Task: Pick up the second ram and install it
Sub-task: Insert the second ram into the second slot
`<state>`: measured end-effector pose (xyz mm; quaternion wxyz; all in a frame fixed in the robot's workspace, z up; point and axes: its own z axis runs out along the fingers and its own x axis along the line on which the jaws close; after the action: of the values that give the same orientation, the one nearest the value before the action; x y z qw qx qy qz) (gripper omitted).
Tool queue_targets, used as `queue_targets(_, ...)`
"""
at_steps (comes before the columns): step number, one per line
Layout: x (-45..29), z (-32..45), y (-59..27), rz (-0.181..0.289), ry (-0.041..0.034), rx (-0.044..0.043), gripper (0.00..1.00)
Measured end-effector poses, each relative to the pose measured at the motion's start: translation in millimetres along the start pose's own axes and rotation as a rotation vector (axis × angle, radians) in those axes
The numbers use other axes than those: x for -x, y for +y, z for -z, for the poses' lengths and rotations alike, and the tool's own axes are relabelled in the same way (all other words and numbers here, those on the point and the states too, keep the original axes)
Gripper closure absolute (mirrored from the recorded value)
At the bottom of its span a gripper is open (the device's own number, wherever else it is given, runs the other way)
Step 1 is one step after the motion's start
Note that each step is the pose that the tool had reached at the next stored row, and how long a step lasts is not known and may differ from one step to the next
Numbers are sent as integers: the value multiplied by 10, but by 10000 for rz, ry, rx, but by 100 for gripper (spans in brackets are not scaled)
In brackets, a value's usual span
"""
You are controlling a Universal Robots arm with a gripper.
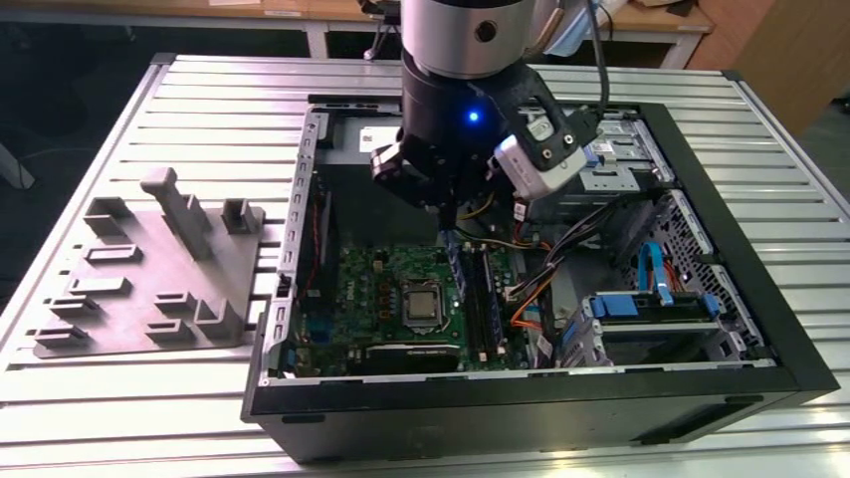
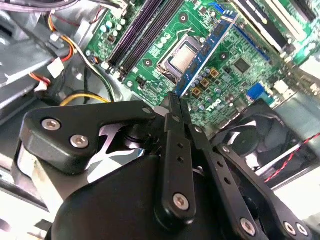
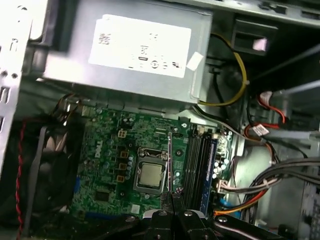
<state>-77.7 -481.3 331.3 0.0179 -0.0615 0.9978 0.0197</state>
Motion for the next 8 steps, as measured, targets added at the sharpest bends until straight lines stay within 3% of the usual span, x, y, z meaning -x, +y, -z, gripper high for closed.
queue_targets(3,0,-3,0,-474,-17,-17,89)
queue_targets(8,0,-3,0,-489,-18,-18,89)
